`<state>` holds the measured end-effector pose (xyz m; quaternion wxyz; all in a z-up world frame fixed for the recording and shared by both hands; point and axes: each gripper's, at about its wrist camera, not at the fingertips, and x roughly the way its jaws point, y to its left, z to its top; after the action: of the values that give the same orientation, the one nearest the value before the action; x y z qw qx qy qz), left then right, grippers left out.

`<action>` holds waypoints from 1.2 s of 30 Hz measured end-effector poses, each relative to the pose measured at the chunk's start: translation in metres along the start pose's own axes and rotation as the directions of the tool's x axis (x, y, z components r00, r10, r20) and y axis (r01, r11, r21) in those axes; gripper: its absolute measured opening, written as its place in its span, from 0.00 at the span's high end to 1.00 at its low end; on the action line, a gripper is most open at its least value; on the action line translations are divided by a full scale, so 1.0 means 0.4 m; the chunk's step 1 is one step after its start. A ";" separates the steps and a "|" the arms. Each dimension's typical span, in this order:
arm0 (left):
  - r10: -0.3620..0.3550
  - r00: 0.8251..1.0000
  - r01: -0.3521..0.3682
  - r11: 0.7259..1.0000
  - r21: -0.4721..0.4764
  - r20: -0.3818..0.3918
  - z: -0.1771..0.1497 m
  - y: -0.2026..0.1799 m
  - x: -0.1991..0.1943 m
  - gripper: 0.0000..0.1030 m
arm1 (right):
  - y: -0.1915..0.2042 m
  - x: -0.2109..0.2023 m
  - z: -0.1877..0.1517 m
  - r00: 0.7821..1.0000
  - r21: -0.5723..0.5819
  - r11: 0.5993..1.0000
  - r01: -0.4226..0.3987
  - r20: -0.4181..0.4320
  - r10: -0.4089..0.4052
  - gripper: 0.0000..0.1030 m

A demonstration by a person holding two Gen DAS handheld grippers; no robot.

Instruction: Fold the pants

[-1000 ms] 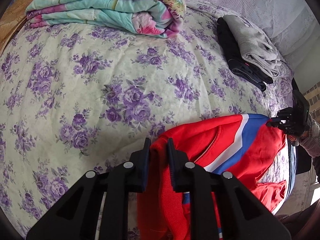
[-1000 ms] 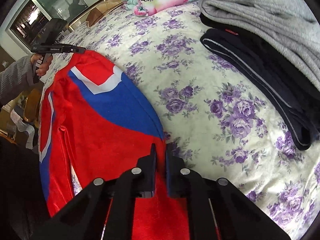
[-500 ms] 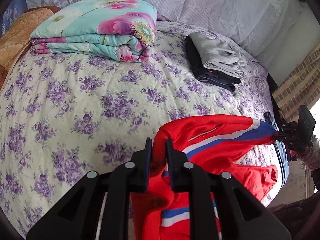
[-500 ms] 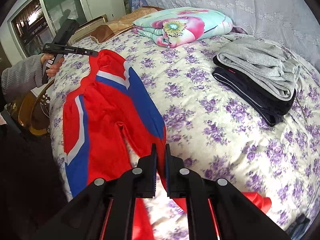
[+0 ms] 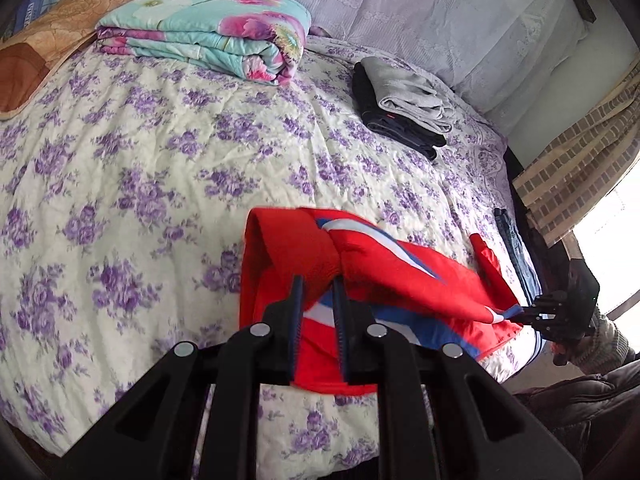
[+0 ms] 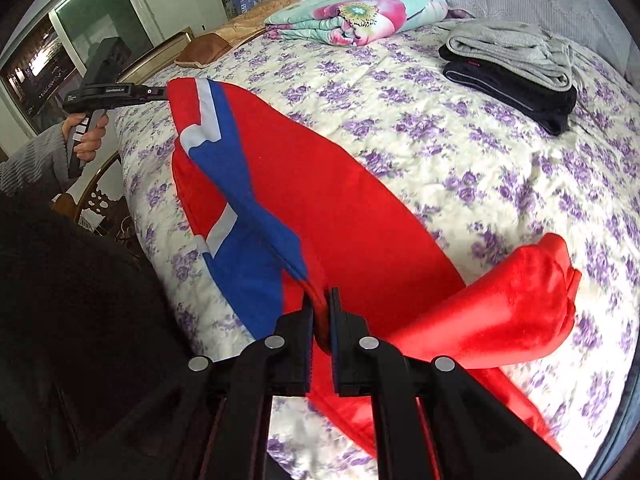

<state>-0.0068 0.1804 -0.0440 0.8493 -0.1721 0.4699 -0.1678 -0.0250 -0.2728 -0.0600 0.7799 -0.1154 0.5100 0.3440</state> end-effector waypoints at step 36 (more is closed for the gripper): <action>-0.079 0.996 0.052 0.905 -0.423 -0.047 -0.182 0.121 0.135 0.76 | 0.065 0.135 -0.127 0.992 0.122 0.990 0.066 -0.113 -0.053 0.93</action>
<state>-0.0362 0.1893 -0.1420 0.7708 -0.3616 0.5157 -0.0962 -0.0653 -0.2580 -0.1261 0.7665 -0.0999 0.5688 0.2811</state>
